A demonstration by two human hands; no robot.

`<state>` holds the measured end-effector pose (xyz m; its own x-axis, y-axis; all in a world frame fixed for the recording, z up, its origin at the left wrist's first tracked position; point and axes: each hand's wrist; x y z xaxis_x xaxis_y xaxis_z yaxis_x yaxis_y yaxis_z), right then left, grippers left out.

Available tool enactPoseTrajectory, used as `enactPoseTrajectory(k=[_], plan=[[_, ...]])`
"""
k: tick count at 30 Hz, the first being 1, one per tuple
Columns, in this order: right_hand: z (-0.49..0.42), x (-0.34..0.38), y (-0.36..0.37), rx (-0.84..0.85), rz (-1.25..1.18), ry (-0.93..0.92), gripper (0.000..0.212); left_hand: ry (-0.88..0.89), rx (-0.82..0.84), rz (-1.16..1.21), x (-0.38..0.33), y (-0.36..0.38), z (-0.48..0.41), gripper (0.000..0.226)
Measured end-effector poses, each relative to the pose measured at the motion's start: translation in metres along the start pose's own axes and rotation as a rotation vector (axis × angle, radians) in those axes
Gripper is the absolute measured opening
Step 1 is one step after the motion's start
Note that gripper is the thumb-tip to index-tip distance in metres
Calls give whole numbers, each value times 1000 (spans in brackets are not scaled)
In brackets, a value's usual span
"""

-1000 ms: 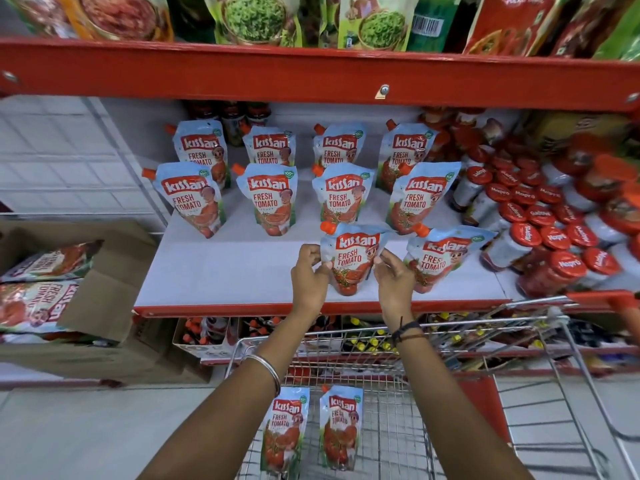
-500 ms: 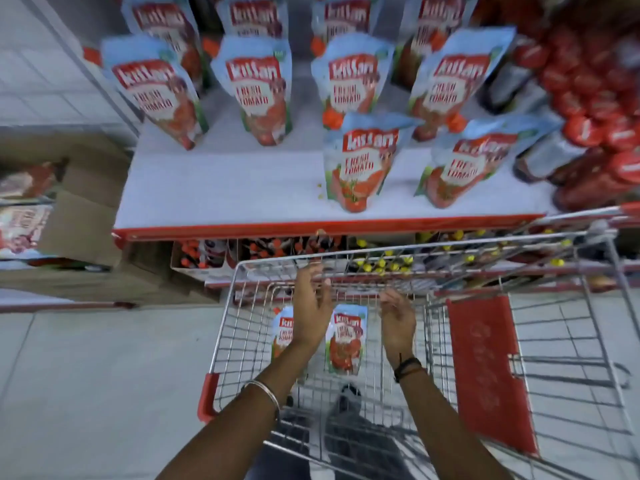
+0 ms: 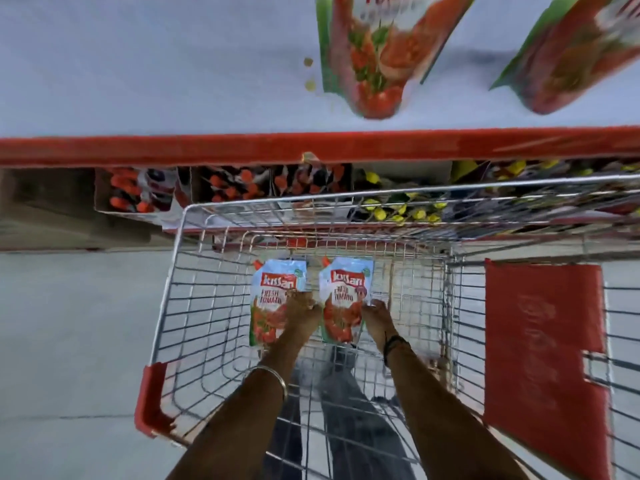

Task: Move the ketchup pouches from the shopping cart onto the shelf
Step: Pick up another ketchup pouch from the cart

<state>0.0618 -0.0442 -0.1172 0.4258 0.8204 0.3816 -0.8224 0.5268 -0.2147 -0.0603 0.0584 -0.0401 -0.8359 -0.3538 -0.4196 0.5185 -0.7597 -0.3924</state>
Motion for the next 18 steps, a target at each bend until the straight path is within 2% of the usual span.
enactPoseTrajectory(k=[1,3,6,7,10,12,15,18], plan=[[-24,-13,3,-10,-33,3,45,-18,22,-8,1,5,-6,34],[-9,4,10,-103,-53,-5,46,-42,65,20,3,14,-18,35],[2,14,10,-212,-67,-41,24,-59,56,67,3,24,-35,30],[2,12,9,-212,-88,-51,12,-66,16,74,3,27,-40,24],[-1,4,7,-179,-172,-71,19,-97,-88,108,8,32,-46,10],[12,5,6,-153,-193,-99,11,-90,-119,120,6,27,-34,11],[38,11,1,-130,-245,-145,19,-74,-160,196,-6,11,-2,17],[78,26,-2,-104,-276,-262,14,-63,-167,308,-15,-13,33,13]])
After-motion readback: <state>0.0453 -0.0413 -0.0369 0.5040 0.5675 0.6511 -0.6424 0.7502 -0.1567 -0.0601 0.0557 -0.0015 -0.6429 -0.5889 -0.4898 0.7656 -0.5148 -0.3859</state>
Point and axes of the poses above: each hand's wrist, its own z-axis away from the middle knuckle, its own y-axis out of the palm, x = y × z, and after that the axes turned 2 degrees about -x, right-handed
